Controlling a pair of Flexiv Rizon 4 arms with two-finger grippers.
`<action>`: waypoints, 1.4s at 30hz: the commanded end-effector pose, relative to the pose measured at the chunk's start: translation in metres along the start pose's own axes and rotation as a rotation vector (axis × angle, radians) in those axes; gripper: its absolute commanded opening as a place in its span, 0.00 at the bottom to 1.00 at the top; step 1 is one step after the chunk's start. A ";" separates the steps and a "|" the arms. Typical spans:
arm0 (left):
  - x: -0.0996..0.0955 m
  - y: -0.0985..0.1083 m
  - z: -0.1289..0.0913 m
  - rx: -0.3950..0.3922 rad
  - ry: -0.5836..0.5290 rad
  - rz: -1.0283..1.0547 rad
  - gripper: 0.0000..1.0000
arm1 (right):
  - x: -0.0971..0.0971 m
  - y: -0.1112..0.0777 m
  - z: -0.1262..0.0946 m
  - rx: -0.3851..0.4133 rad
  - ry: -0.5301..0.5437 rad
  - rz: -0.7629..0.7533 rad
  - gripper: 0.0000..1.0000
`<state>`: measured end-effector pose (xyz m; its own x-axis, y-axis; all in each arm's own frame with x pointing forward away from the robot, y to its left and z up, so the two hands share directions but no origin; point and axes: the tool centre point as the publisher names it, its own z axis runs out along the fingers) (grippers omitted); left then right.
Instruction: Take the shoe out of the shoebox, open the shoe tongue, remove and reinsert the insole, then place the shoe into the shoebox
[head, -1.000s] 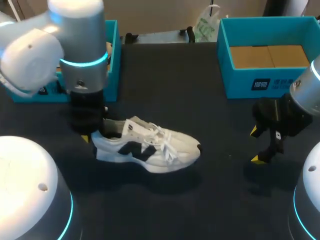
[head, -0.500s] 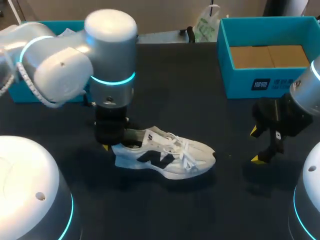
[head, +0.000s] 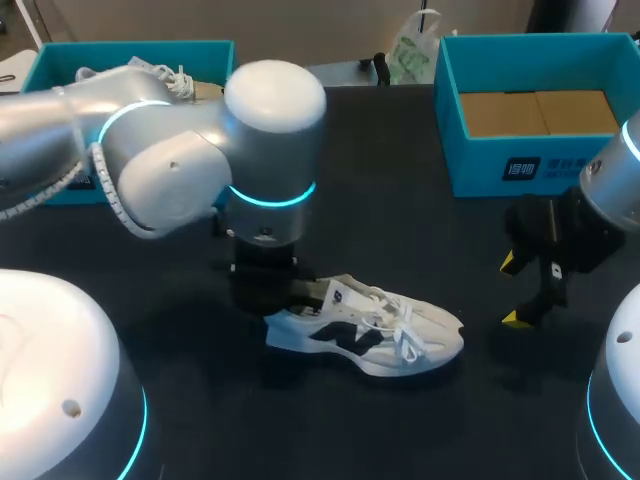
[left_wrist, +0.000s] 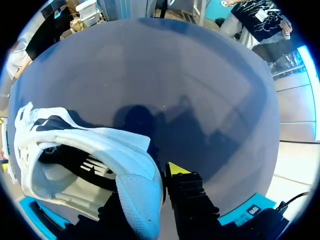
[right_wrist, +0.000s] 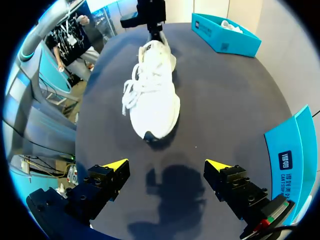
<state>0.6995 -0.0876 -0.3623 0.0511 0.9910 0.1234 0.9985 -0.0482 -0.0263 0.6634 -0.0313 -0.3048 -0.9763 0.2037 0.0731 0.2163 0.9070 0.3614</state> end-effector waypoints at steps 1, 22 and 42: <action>-0.009 0.003 0.003 -0.004 0.004 0.002 0.00 | 0.001 0.000 0.000 0.001 -0.002 0.000 1.00; -0.041 0.007 0.016 -0.039 0.009 0.054 0.00 | 0.001 0.000 0.000 0.001 -0.002 0.000 1.00; -0.055 0.012 0.026 -0.059 -0.024 0.090 0.00 | 0.001 0.000 0.000 0.001 -0.002 0.000 1.00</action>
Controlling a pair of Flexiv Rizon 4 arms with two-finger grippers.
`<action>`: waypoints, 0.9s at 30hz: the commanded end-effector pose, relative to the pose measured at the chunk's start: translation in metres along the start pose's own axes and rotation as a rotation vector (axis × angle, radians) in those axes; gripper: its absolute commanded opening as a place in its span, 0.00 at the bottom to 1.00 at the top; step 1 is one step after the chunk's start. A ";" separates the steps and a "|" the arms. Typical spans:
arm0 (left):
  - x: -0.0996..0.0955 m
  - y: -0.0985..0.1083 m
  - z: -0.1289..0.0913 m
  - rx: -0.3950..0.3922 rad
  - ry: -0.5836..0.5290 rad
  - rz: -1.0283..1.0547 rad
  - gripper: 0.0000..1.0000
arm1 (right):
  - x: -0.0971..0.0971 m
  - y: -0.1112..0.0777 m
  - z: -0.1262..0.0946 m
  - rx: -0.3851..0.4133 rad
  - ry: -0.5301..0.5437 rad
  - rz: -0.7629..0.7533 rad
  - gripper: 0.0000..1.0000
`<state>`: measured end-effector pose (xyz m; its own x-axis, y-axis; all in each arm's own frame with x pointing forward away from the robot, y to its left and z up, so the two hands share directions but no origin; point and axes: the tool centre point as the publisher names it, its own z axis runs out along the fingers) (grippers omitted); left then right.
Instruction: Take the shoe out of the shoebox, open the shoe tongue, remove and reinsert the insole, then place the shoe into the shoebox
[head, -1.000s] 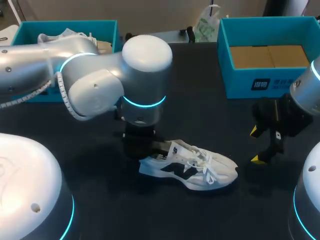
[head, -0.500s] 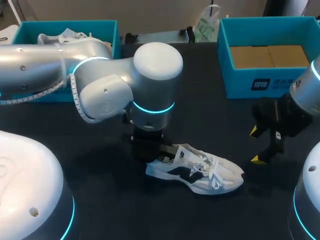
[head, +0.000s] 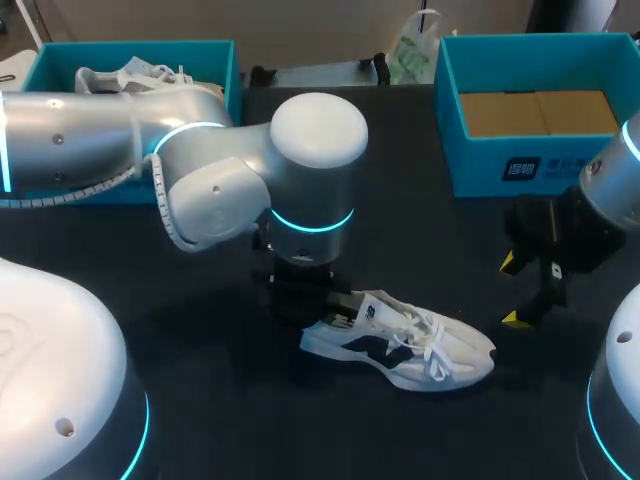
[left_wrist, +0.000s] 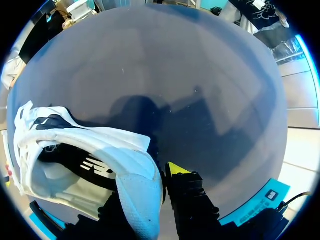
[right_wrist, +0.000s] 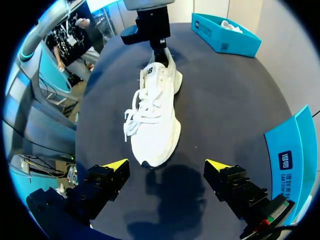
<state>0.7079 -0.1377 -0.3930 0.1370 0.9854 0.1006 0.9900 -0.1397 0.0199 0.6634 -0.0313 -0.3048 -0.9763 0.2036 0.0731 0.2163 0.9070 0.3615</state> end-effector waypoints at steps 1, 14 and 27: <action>-0.002 0.001 0.003 -0.002 -0.001 0.005 0.00 | 0.001 0.000 0.000 0.001 -0.002 0.000 1.00; -0.001 0.001 -0.008 0.003 -0.048 0.024 1.00 | 0.001 0.000 0.000 0.001 -0.002 0.000 1.00; 0.000 -0.003 -0.064 0.010 -0.172 0.016 1.00 | 0.001 0.000 0.000 0.001 -0.002 0.000 1.00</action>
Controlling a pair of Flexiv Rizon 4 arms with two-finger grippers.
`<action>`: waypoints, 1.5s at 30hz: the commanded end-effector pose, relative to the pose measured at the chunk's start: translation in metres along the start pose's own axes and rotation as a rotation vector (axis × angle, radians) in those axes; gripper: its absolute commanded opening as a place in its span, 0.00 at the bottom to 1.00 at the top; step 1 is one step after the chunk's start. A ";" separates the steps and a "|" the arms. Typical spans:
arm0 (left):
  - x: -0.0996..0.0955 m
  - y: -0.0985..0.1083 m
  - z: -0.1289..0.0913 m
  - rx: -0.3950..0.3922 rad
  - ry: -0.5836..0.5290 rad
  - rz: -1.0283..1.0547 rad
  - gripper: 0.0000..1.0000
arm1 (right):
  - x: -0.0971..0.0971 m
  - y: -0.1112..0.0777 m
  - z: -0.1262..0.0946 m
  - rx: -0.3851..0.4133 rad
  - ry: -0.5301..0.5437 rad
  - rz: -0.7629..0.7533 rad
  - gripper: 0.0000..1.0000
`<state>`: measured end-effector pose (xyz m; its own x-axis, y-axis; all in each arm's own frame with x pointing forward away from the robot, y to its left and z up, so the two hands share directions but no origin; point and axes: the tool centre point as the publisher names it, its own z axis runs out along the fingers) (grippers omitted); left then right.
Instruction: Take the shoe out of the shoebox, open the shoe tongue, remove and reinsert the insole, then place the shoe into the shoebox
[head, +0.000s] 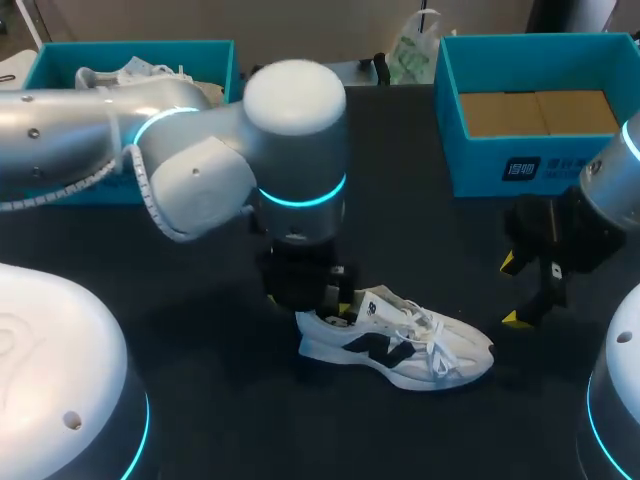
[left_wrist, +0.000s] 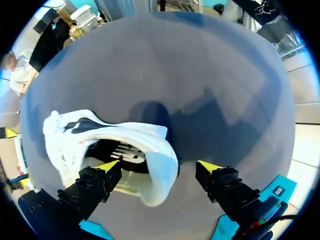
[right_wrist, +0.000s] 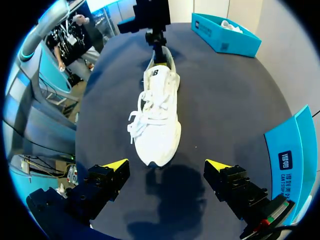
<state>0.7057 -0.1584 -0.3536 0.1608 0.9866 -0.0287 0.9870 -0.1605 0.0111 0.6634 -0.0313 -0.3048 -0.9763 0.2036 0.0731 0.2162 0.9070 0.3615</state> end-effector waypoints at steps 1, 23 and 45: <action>0.014 -0.006 -0.031 -0.005 -0.054 -0.019 1.00 | 0.001 0.000 0.000 0.001 -0.002 0.000 1.00; 0.081 -0.033 -0.116 0.260 -0.487 -0.338 1.00 | 0.001 0.000 0.000 0.001 -0.002 0.000 1.00; 0.110 -0.030 -0.086 0.633 -0.700 -0.937 1.00 | 0.001 0.000 0.000 0.001 -0.002 0.000 1.00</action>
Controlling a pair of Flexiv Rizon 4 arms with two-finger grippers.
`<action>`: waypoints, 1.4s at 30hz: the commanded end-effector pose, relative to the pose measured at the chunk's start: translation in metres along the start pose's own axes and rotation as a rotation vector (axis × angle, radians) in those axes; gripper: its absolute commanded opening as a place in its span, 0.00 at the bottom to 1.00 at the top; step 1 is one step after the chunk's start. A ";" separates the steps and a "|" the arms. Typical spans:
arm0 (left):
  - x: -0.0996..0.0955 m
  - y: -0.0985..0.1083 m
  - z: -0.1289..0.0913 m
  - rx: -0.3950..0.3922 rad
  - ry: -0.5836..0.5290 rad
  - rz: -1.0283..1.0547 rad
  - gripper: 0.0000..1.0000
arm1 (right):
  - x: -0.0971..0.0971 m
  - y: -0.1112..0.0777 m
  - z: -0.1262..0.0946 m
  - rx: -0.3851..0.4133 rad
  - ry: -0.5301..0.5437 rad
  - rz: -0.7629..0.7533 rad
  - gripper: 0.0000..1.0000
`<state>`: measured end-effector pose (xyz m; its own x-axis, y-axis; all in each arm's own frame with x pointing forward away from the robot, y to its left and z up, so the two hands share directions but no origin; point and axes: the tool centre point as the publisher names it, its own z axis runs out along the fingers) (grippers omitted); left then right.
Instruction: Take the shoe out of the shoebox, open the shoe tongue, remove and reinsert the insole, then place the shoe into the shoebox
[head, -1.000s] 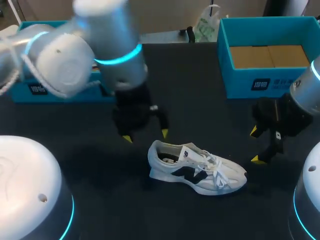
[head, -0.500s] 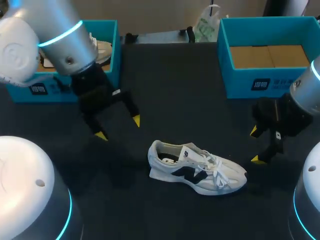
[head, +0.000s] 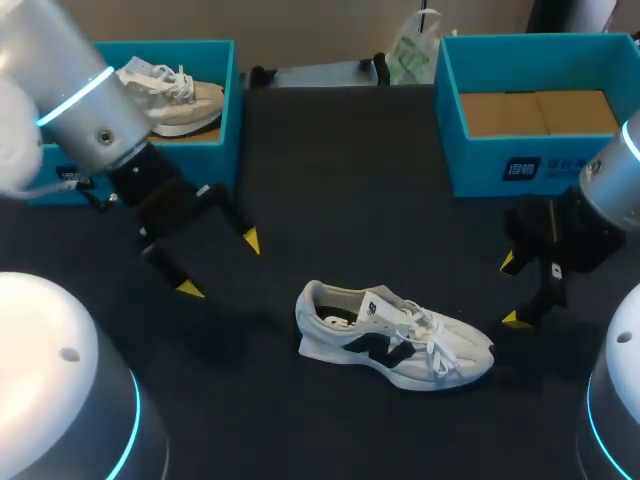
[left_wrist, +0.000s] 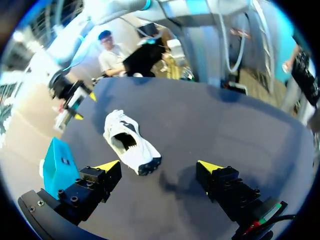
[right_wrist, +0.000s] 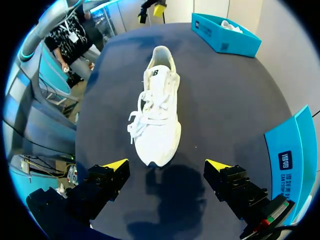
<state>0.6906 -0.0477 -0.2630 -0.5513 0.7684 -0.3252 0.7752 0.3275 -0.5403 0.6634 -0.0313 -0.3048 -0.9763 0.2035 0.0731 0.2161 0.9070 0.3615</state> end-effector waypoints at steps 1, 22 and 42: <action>0.005 0.009 0.002 0.184 -0.195 -0.281 1.00 | 0.001 0.000 0.000 0.001 -0.002 0.000 1.00; 0.024 0.022 0.012 0.262 -0.294 -0.467 1.00 | 0.001 0.000 0.000 0.001 -0.002 0.000 1.00; 0.048 0.029 0.038 0.371 -0.358 -0.609 1.00 | 0.001 0.000 0.000 0.001 -0.002 0.000 1.00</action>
<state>0.6761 -0.0223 -0.3240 -0.9589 0.2711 -0.0840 0.1863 0.3779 -0.9069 0.6634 -0.0313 -0.3048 -0.9763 0.2037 0.0731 0.2163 0.9070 0.3615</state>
